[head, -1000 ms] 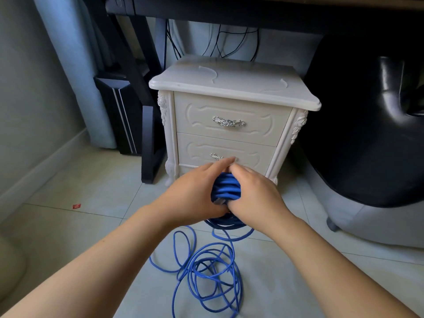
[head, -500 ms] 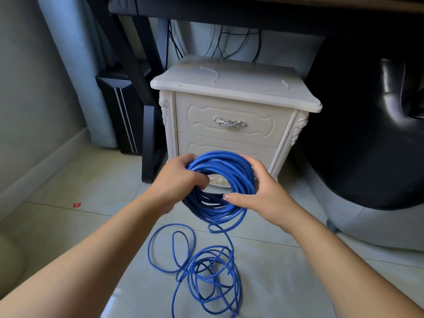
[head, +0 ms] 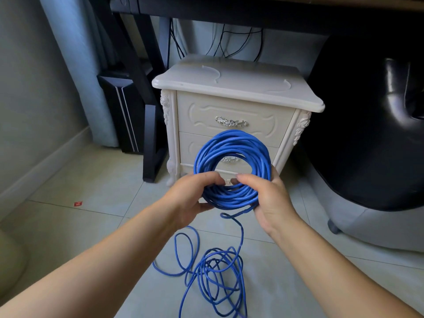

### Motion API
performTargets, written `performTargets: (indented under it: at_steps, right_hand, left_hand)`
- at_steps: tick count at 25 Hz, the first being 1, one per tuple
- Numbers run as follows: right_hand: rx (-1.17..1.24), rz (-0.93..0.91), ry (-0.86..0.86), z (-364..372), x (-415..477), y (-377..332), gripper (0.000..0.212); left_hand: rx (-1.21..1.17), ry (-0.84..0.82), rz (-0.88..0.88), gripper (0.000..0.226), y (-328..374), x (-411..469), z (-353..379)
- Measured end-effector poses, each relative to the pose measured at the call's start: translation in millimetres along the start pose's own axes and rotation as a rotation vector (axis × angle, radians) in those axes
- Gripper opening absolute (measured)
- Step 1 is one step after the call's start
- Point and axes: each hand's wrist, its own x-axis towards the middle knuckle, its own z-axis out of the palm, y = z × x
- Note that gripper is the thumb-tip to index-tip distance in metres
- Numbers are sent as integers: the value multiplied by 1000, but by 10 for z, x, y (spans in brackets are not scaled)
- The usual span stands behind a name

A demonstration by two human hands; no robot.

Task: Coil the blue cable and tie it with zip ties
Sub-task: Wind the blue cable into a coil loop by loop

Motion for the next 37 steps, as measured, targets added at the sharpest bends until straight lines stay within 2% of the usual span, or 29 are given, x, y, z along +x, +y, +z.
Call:
performTargets:
  at_steps: [2,4,6,8,11,13,15,17,19,23,27,29,31,35,37]
  right_hand:
    - [-55,-23,15,-24,13,-79,40]
    - [-189,-62,18,-35,4,-132,44]
    - [-451,-136,21,-53,-25,-164,49]
    - [-722,-216,-19,-65,-81,-187,54]
    - [-973,-329,-166,-36,-177,-220,56]
    - [-1110,-390,-232,-15,-231,-255,53]
    - [-1187,-409,-229,-18,-272,-298,53]
    - [-1132,-391,-193,-29,-289,-304,53]
    - [-1029,-398,-155,-25,-264,-306,60]
    - [-811,-345,-166,-72,-205,-395,68]
    - [-487,-193,-209,-145,-154,-371,55]
    - [-417,-106,-222,-128,-153,-294,50]
    - [-328,-67,-221,-86,-154,-251,43]
    - [64,-35,-279,-14,-128,-304,38]
    - [109,-45,-268,9,-109,-293,46]
  left_hand:
    - [159,-36,-7,22,8,-24,-22]
    - [194,-65,41,42,57,-20,-51]
    - [235,-60,200,72,106,5,-78]
    - [519,-40,428,91,112,16,-92]
    - [918,-64,695,97,89,-18,-83]
    - [995,-93,719,91,72,-29,-71]
    - [994,-63,676,68,69,-50,-46]
    - [926,3,638,40,81,-83,-16]
    - [793,19,616,27,97,-117,11]
    - [530,43,540,28,115,-125,37]
    - [175,118,403,18,166,-30,-42]
    - [23,126,360,14,191,-18,-64]
    - [-89,138,323,15,204,-37,-31]
    - [-288,142,199,17,180,-90,101]
    - [-341,108,146,19,142,-102,162]
